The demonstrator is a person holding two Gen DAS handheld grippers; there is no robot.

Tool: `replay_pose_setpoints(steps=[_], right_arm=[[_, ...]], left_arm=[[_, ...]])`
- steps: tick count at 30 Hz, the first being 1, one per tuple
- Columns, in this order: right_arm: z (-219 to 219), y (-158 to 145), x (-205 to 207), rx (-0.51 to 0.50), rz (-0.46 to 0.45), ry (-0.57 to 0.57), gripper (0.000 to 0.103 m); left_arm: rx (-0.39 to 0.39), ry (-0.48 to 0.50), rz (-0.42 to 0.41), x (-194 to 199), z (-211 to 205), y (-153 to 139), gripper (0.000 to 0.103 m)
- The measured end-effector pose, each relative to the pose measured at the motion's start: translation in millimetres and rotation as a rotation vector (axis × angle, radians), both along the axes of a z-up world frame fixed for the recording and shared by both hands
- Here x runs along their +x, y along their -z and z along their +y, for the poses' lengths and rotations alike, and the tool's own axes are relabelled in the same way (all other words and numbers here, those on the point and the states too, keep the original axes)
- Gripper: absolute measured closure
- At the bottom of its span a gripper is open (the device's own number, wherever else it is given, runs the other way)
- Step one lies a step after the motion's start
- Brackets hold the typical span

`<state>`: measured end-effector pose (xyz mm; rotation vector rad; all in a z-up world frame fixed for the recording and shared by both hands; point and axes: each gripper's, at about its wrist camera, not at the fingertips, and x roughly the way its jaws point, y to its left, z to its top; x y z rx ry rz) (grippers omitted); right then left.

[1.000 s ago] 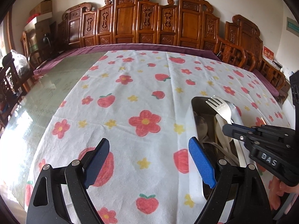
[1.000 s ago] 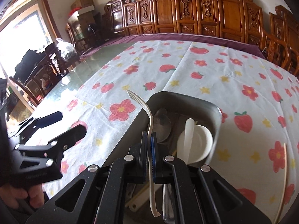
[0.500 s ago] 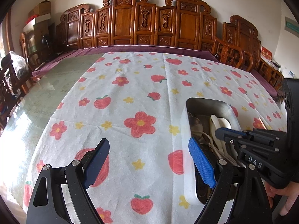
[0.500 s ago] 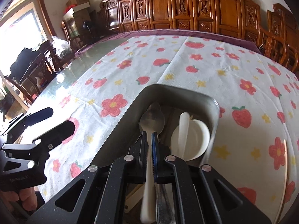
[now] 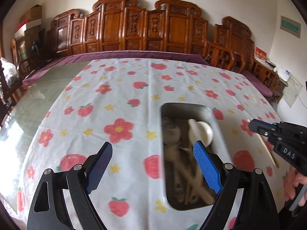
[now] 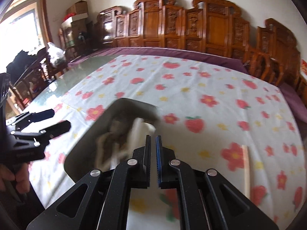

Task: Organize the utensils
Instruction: 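Move the open right gripper toward the wooden chopsticks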

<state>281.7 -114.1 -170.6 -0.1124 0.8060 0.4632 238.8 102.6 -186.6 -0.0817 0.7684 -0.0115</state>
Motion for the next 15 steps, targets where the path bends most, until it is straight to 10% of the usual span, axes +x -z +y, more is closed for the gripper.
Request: replay_pose_setpoints(steps=[4,15], right_arm=[[-45.4,1.2,-9.2,-0.029,-0.004,0.056,0.080],[-147.6,36.5,-12.1,-0.102,0.057,0.190,0.080]], left_arm=[[0.001,0.042,-0.011,-2.2,-19.1,-2.9,0.020],[0.020,0.150,-0.019,-14.5,-74.3,-6.2,0.020]])
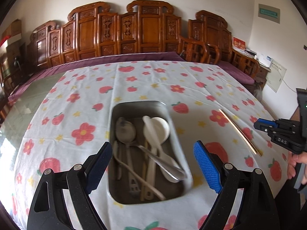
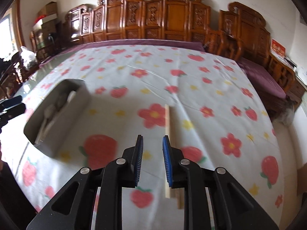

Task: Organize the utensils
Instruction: 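Move the open right gripper toward the wooden chopsticks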

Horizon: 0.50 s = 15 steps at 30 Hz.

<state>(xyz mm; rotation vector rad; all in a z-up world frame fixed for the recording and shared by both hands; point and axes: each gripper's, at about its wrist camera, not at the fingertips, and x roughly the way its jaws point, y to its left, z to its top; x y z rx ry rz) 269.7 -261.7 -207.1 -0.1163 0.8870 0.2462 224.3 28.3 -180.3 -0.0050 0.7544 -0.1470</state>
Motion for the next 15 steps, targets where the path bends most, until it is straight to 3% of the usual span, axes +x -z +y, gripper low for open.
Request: replay_pose_setpoints(steps=[8,15], right_arm=[[-23.4,43.5,16.4,-0.039,0.102,0.016,0.080],[-23.8,55.6,18.8,-0.051,0.137,0.002,0.080]], left_arm=[[0.014,0.045,0.008,-7.3,-32.7,2.6,0.020],[0.029,0.064,0.030,-11.2,-50.8,8.1,0.020]])
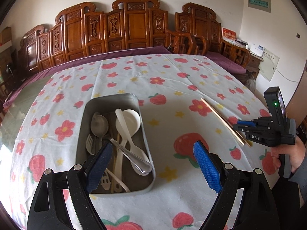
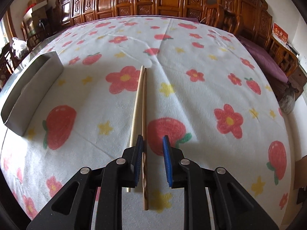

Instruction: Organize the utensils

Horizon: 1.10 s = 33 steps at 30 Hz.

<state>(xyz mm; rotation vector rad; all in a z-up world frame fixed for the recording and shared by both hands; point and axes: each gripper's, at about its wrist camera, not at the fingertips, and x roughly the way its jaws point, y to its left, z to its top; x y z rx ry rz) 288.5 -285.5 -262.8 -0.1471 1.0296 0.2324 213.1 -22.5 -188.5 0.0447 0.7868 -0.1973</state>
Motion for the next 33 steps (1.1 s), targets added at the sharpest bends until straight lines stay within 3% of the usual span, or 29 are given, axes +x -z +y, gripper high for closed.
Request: replay_pose_setpoints(steps=[9,12,22,33], right_arm=[[-2.4,0.8,-6.0,-0.037,0.064,-0.049,0.081],[-8.3,0.4,-16.8,-0.052,0.060,-0.073,0.097],[-37.6,-8.7,-38.8,-0.044,0.018,-0.036,0.097],[-72.3,-25.2,-32.8,0.044,-0.006,0.037,0.097]], left_arm=[[0.003,0.018,0.032,-3.8,-23.0,-0.4,0.020],[0.015,0.033,0.036,-7.5,-36.1,-0.5,0.020],[0.037,0.123,0.057,1.9,-97.6,2.3,0.020],[0.049,0.179,0.124,57.7,-157.8,35.2,0.020]])
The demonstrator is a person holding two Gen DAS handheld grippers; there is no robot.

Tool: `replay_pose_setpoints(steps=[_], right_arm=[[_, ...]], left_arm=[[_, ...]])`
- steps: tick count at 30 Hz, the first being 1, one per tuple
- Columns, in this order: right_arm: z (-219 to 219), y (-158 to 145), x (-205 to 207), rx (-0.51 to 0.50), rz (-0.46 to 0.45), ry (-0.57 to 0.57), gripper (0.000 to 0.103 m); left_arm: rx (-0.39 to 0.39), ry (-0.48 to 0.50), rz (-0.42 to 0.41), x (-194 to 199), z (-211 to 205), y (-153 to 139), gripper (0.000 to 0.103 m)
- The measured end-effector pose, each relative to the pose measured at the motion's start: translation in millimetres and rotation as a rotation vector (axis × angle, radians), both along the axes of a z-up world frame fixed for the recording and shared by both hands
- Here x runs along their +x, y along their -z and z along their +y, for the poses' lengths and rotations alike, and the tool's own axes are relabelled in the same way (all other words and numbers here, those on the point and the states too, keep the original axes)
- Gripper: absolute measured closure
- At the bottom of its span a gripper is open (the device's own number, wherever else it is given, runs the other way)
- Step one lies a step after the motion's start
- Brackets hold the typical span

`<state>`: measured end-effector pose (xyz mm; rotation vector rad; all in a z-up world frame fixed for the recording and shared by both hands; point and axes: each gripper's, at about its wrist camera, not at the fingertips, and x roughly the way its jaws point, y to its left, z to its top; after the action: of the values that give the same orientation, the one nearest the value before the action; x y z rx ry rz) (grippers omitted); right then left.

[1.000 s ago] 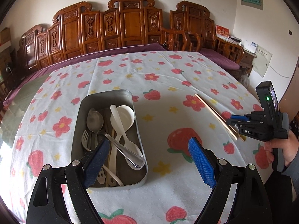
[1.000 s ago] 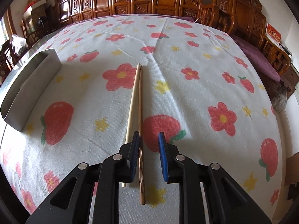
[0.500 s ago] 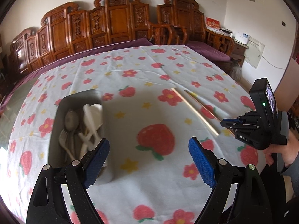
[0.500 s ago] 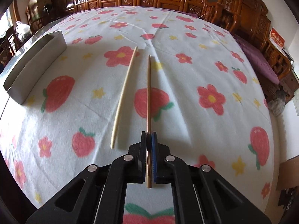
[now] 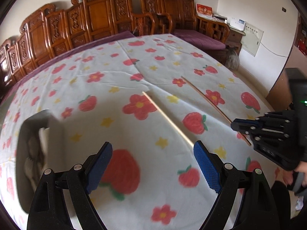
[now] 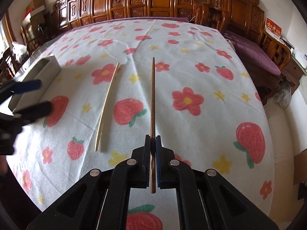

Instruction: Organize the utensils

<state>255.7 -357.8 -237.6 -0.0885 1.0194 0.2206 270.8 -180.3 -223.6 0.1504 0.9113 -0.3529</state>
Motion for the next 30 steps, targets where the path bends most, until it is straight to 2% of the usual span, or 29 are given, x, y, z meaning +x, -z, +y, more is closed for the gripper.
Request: replay_pose_setpoints(steps=[9,12,14,21,23,26,30], right_arm=[[-15.9,-3.7,2.7,0.033,-0.003,0.033,0.097],[-17.5,-3.6,3.8,0.040,-0.003,0.037,0.097],[-16.9,-4.2,3.5,0.040,-0.004,0.035,0.097],[-13.0,-4.0,2.4,0.040,-0.006,0.024,0.097],[-10.6,-3.4,1.2,0.038,-0.005,0.020,0.097],[-6.0,-3.0,-0.4,0.034,-0.004,0.009,0.097],[-1.4,-5.7,-2.4,0.035,-0.010,-0.002,0.097]], left_arm=[[0.018,0.018,0.059,41.7,-41.2,29.8,0.041],[0.015,0.024,0.086,48.5,-49.4,38.9,0.053],[0.022,0.025,0.099,52.2,-54.0,44.8,0.066],[0.048,0.018,0.099,54.6,-54.6,51.5,0.080],[0.027,0.008,0.109,54.8,-49.0,51.3,0.092],[0.000,-0.002,0.133,54.8,-38.1,50.8,0.098],[0.011,-0.005,0.135,51.3,-29.7,50.8,0.098]])
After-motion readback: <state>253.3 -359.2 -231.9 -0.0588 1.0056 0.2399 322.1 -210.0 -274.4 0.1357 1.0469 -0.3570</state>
